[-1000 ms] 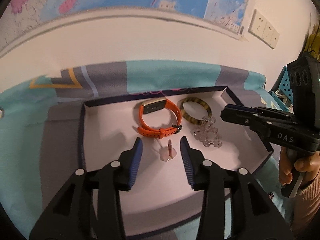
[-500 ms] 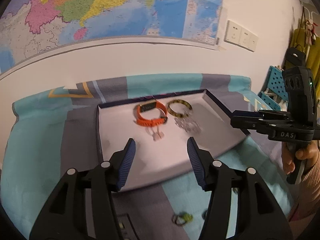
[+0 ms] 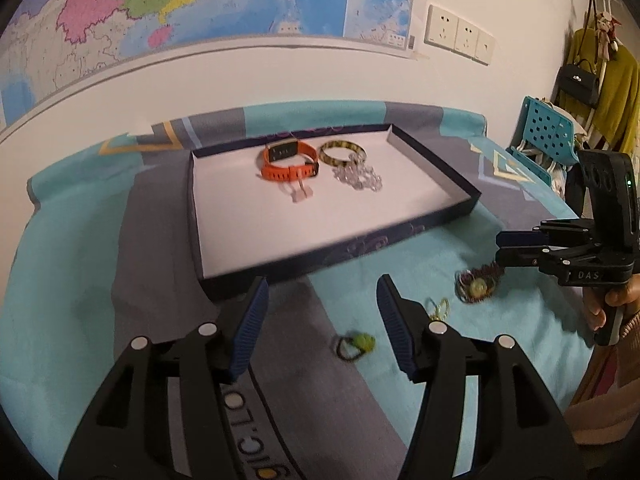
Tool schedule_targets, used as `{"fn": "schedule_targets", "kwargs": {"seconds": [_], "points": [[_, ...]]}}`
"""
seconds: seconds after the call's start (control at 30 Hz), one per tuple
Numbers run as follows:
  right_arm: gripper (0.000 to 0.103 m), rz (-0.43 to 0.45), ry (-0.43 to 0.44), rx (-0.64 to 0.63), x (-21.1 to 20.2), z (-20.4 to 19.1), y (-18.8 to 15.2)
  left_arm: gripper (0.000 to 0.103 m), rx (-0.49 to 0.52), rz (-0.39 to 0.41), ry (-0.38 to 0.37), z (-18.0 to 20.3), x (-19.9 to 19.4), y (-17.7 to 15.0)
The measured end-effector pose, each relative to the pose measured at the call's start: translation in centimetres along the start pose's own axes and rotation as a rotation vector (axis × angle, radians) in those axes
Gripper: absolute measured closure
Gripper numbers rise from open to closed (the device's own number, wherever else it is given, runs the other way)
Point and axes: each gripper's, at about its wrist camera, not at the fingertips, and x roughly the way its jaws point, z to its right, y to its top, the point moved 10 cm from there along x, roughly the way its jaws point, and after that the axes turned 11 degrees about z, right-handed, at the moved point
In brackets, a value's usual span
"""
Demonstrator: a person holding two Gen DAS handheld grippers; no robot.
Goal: Organize jewelry
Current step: 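Lower the right tool onto the dark red beaded necklace and close it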
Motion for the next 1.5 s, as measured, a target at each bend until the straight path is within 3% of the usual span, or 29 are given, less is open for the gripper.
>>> {"fn": "schedule_targets", "kwargs": {"seconds": [0.13, 0.37, 0.6, 0.7, 0.9, 1.5], "points": [[0.072, 0.003, -0.008, 0.009, -0.4, 0.0, -0.7, 0.047, -0.004, -0.010, -0.007, 0.5, -0.3, -0.9], [0.074, 0.023, 0.070, -0.047, -0.8, -3.4, -0.1, 0.047, -0.001, -0.022, -0.017, 1.1, -0.8, -1.8], [0.083, -0.021, 0.075, -0.063, 0.9, -4.5, -1.0, 0.044, 0.004, -0.038, -0.015, 1.3, -1.0, -2.7], [0.096, -0.025, 0.077, -0.054, 1.2, -4.4, -1.2, 0.044, 0.003, -0.041, -0.018, 1.3, -1.0, -2.9], [0.102, -0.024, 0.074, -0.040, 1.2, -4.1, -1.5, 0.044, 0.000, -0.047, -0.022, 1.2, -0.8, -3.2], [0.103, 0.066, 0.127, 0.003, -0.8, -4.7, 0.9, 0.048, 0.023, -0.083, -0.043, 1.8, 0.0, -4.4]]}}
